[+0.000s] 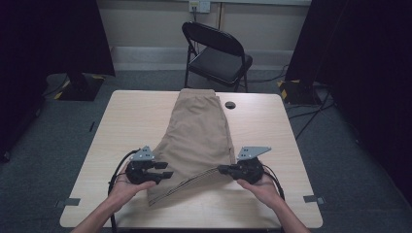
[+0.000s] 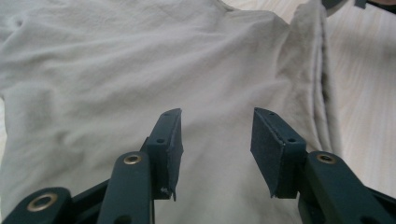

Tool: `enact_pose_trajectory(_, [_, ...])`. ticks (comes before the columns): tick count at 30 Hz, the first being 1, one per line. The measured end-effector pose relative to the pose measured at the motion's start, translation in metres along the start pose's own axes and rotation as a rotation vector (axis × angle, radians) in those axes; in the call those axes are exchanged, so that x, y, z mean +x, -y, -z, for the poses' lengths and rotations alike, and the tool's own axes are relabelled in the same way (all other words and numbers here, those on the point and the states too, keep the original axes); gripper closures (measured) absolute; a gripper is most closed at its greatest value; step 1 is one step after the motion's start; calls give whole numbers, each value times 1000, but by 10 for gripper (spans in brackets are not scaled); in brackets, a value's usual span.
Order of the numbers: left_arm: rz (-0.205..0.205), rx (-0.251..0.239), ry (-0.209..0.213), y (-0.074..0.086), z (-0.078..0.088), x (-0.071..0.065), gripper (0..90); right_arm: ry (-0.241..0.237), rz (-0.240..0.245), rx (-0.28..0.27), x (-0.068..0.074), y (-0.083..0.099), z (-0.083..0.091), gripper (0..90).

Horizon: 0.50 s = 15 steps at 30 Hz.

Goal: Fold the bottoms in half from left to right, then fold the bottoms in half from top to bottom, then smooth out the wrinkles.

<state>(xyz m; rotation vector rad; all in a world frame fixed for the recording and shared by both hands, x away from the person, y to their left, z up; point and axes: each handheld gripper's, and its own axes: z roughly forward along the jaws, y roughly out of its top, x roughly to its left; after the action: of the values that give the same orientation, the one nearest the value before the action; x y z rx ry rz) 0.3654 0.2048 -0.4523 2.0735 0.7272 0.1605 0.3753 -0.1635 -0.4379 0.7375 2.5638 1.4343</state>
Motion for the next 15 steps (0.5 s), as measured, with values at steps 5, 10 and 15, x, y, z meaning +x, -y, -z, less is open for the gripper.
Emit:
enact_pose_trajectory(5, [-1, -7, -16, 1, 2, 2, 523, 3, -19, 1, -5, 0, -2, 892])
enact_pose_trajectory(10, [-7, -28, 16, -2, 2, -2, 502, 13, -23, -1, -9, -1, -5, 892])
enact_pose_trajectory(15, [-16, -31, 57, -4, 2, -7, 445, 23, -30, -10, -14, -6, -9, 892])
